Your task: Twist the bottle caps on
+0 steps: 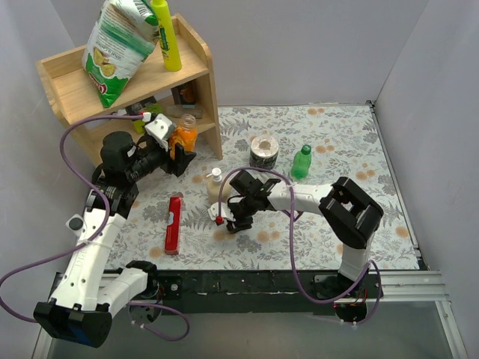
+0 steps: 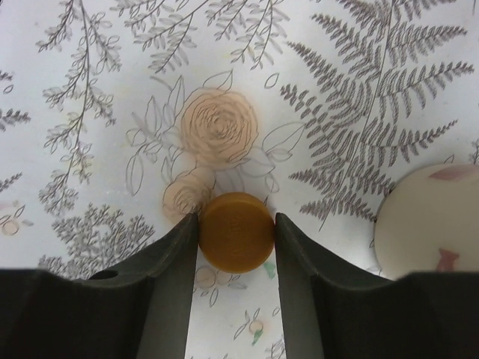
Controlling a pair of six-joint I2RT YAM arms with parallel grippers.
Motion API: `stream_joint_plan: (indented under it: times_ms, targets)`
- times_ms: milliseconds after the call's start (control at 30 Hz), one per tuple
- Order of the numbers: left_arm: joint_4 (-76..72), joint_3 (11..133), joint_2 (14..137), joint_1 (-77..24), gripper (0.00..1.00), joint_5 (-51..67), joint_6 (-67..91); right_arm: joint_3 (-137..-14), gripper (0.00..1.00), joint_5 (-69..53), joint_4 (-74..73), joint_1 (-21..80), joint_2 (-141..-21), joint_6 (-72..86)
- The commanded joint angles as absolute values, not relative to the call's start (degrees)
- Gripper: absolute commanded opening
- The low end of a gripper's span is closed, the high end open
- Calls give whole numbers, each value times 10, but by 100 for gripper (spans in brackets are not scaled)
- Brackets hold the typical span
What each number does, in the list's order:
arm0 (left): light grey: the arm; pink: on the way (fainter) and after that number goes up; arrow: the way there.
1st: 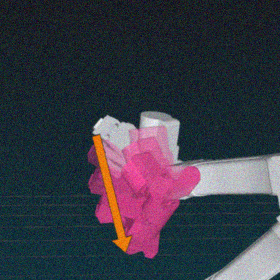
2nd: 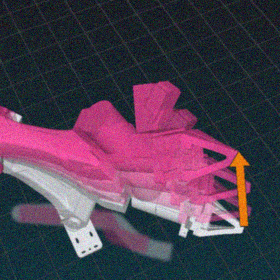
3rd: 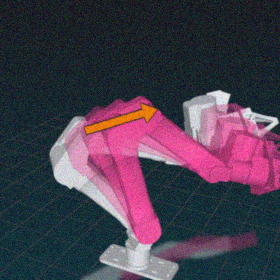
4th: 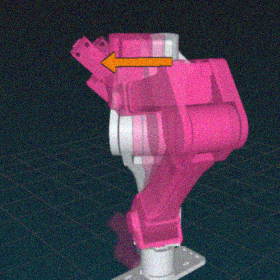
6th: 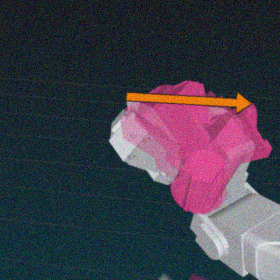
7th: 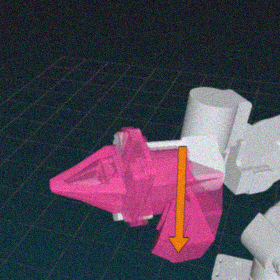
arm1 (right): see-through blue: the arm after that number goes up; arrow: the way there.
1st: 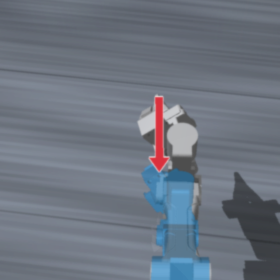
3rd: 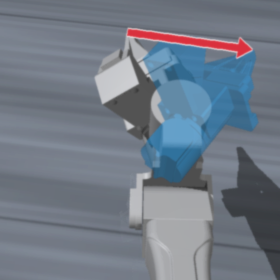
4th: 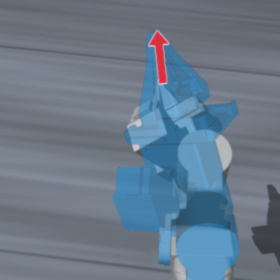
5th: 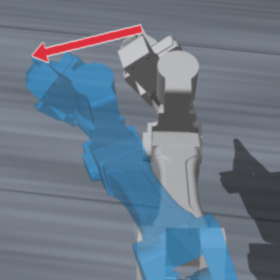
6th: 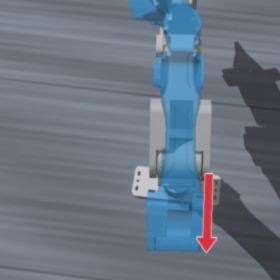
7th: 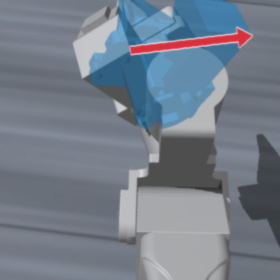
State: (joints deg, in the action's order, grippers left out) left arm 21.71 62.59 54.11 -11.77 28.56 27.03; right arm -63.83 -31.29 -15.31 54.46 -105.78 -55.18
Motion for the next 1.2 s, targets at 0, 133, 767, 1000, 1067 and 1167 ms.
stream_joint_plan:
  times_ms: [0, 133, 767, 1000, 1067, 1167]
  targets:
    - [211, 610, 533, -115, 0, 338, 226, -638, 32, -316, -223, 545, -975, -555]
    - [247, 602, 539, -115, 0, 425, 143, -695, 27, -349, -316, 501, -884, -477]
    - [229, 581, 628, -298, 0, 519, 29, -925, 25, -519, -344, 370, -717, -403]
    - [204, 592, 649, -316, 0, 501, 43, -933, 25, -519, -437, 386, -717, -472]
    - [186, 587, 642, -320, 0, 492, 47, -918, 25, -519, -447, 389, -714, -486]
    - [157, 572, 624, -326, 0, 487, 53, -904, 27, -511, -461, 393, -715, -501]
